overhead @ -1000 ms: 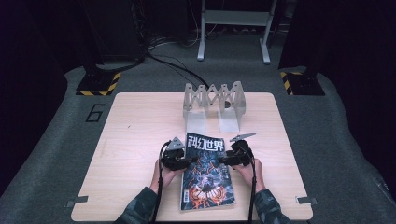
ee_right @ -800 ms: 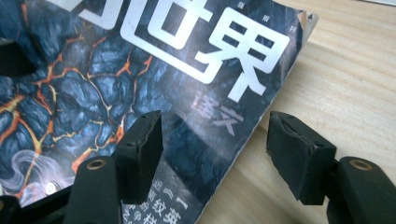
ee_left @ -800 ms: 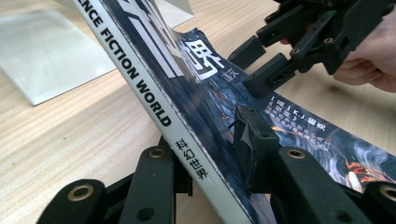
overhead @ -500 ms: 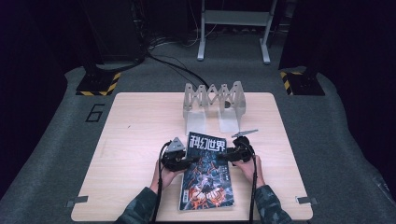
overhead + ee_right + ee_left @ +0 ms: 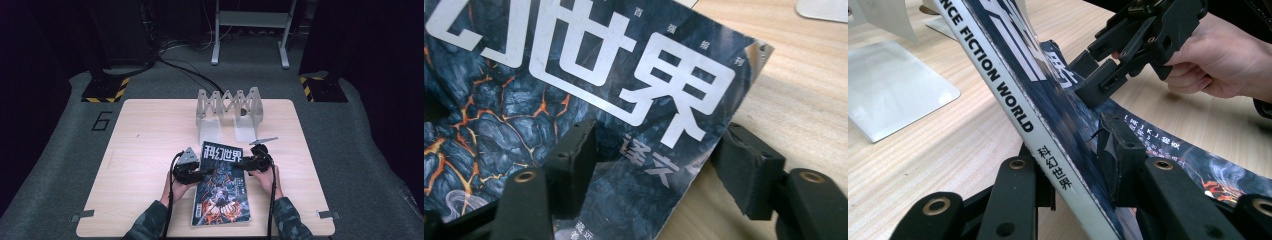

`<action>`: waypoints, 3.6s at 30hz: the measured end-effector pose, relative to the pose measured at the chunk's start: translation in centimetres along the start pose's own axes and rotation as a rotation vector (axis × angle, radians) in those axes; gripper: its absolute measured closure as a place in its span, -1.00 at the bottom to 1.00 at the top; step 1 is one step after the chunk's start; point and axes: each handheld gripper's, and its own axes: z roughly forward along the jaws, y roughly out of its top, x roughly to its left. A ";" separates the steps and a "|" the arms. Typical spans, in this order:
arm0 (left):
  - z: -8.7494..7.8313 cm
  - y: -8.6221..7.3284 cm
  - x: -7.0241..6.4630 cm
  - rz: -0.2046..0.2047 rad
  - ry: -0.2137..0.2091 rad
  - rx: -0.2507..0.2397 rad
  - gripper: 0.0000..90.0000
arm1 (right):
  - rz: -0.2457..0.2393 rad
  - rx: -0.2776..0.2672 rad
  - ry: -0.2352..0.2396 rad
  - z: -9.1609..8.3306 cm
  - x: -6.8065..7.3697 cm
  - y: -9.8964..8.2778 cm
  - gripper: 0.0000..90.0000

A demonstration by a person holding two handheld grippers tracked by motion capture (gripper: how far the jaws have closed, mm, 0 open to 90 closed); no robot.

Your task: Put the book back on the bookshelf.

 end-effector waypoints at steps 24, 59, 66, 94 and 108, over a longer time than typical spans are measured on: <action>0.6 2.2 2.3 -0.122 -0.085 0.267 0.42 | -0.089 -0.052 -0.123 -1.9 2.4 0.1 0.55; -0.2 4.8 5.1 -0.166 -0.119 0.268 0.50 | -0.264 -0.169 -0.173 -4.6 6.5 0.9 0.75; -0.8 5.0 3.8 -0.052 -0.101 0.199 0.55 | -0.228 -0.156 -0.166 -4.3 5.4 0.9 0.65; -2.0 5.8 2.7 0.086 -0.207 0.094 0.58 | -0.133 -0.135 -0.066 -4.1 2.6 1.4 0.45; -1.7 7.1 4.5 -0.024 -0.193 0.196 0.49 | -0.258 -0.192 -0.177 -5.2 5.6 1.5 0.76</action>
